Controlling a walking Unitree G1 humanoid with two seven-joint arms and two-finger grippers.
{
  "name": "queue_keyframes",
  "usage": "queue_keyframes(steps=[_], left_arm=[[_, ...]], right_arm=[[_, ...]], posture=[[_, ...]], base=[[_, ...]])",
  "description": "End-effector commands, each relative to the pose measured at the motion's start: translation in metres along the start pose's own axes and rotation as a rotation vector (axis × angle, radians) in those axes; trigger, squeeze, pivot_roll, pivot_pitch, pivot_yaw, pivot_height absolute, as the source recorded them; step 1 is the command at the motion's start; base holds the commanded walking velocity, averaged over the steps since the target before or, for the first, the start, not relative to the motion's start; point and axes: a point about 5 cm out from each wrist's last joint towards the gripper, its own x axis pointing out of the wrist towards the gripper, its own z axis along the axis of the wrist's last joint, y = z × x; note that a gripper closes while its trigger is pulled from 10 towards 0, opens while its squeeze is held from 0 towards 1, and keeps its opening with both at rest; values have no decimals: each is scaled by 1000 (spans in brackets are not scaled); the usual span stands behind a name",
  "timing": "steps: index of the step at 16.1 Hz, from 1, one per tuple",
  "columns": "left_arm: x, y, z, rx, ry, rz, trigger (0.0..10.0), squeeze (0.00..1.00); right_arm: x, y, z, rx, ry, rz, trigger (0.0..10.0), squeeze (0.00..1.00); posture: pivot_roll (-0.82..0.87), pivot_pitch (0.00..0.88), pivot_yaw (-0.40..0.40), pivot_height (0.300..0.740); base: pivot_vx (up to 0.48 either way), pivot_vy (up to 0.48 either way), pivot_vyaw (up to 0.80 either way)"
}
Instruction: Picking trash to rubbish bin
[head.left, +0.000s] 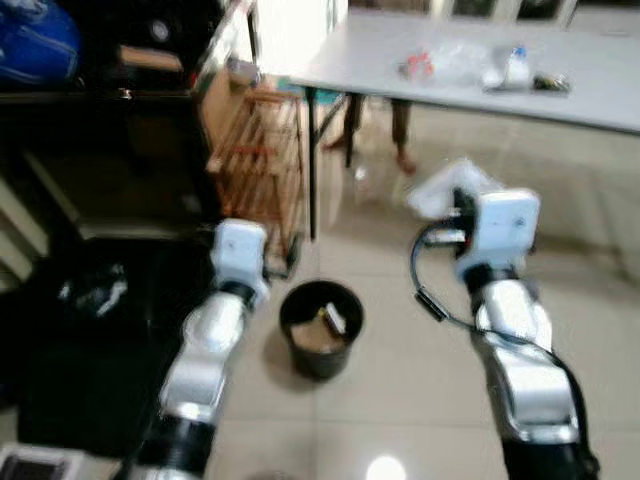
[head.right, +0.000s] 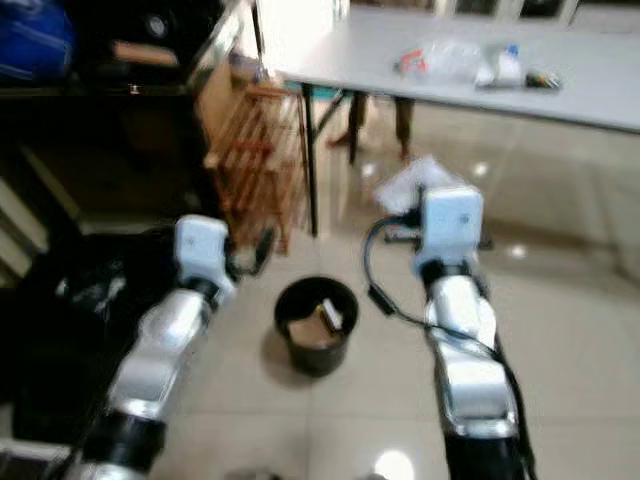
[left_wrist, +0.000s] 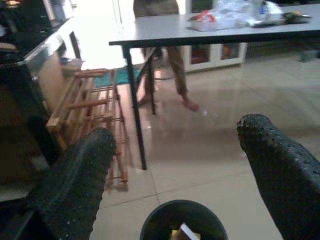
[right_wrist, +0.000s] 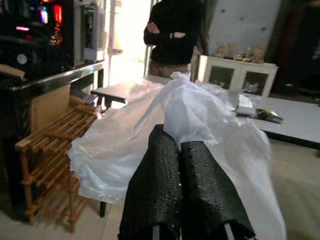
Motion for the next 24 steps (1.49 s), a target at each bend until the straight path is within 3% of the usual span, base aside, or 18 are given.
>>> queue_keyframes(steps=[1,4,15,20,24], left_arm=[[0,6,2,25,-3,15,10000,0],[0,5,1,24,3,15,10000,0],[3,0,6,17,-32,-11,10000,0],[3,-1,6,15,-37,-25,10000,0],[3,-2,6,6,-43,-23,10000,0]], right_arm=[[1,3,6,6,-22,4,10000,0],[1,2,5,-1,-20,2,10000,0],[5,4,5,-6,-23,7,10000,0],[6,4,6,-6,-27,8,10000,0],[6,4,5,-12,-22,6,10000,0]], posture=[[-1,48,8,740],[-5,49,5,740],[-2,38,2,740],[0,34,3,740],[-3,33,3,740]], base=[[0,405,0],[0,329,0],[0,0,0],[0,-480,0],[0,0,0]])
